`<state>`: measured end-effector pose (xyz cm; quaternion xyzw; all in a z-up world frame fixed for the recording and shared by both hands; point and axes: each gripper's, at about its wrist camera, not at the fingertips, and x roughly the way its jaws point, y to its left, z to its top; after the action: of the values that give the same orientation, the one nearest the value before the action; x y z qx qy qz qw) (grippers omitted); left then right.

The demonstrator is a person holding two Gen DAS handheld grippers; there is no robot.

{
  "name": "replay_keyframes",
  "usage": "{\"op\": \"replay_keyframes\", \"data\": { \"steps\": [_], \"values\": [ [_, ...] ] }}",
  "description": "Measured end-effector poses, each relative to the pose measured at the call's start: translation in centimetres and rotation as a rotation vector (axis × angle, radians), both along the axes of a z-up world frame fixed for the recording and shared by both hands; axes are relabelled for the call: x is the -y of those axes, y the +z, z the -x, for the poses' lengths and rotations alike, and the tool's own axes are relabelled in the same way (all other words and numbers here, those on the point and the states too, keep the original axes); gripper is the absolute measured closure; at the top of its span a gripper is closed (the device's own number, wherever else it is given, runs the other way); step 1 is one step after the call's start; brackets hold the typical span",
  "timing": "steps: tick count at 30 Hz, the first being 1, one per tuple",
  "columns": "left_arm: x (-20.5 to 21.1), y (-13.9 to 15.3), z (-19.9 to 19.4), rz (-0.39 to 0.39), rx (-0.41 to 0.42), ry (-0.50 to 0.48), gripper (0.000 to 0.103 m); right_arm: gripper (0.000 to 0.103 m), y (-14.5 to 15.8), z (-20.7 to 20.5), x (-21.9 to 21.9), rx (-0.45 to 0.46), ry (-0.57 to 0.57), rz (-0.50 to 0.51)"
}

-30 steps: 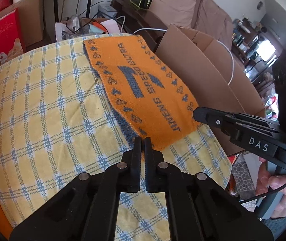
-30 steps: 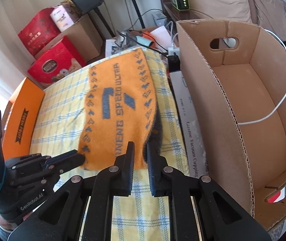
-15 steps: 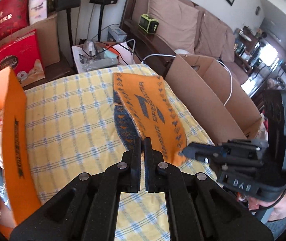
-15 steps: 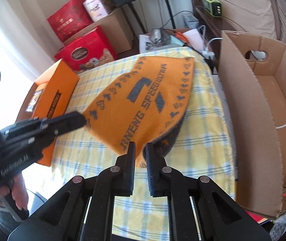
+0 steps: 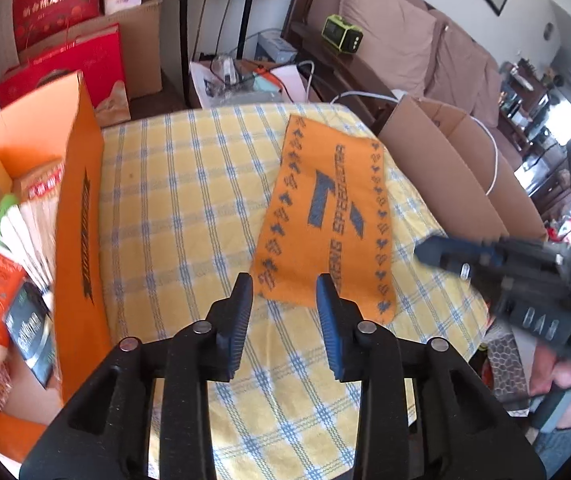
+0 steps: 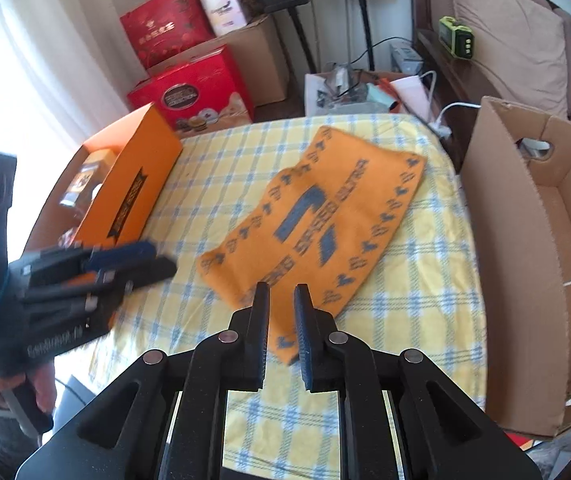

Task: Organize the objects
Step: 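Pinch the towel edge with the left tool while the right tool pinches another edge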

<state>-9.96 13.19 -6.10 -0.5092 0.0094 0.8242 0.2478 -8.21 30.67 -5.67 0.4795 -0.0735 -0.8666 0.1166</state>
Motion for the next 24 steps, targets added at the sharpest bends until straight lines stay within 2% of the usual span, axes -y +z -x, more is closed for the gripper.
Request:
{"op": "replay_keyframes", "data": {
  "steps": [1, 3, 5, 8, 10, 16, 24],
  "values": [
    [-0.1, -0.5, -0.3, -0.007, 0.016, -0.003, 0.068, 0.078, 0.2, 0.3, -0.5, -0.006, -0.012, -0.001],
    [-0.4, -1.6, -0.7, -0.012, 0.045, -0.005, 0.068, 0.070, 0.5, 1.2, -1.5, -0.010, -0.035, -0.009],
    [-0.7, -2.6, -0.8, -0.018, 0.077, 0.001, 0.068, 0.068, 0.6, 2.0, -2.4, -0.013, -0.054, -0.028],
    [-0.7, -3.7, -0.9, -0.058, 0.127, 0.016, 0.059, 0.065, 0.7, 3.2, -3.4, -0.014, -0.076, -0.044],
    [-0.6, -4.2, -0.7, -0.090, 0.150, 0.037, 0.055, 0.058, 0.7, 4.1, -4.1, -0.014, -0.090, -0.051],
    [-0.2, -5.5, 0.5, -0.179, 0.233, 0.097, 0.053, 0.055, 0.4, 7.9, -5.3, -0.016, -0.090, -0.102],
    [0.0, -6.1, 2.0, -0.252, 0.252, 0.155, 0.053, 0.055, -1.6, 14.1, -4.9, 0.011, -0.007, -0.228]
  ]
}}
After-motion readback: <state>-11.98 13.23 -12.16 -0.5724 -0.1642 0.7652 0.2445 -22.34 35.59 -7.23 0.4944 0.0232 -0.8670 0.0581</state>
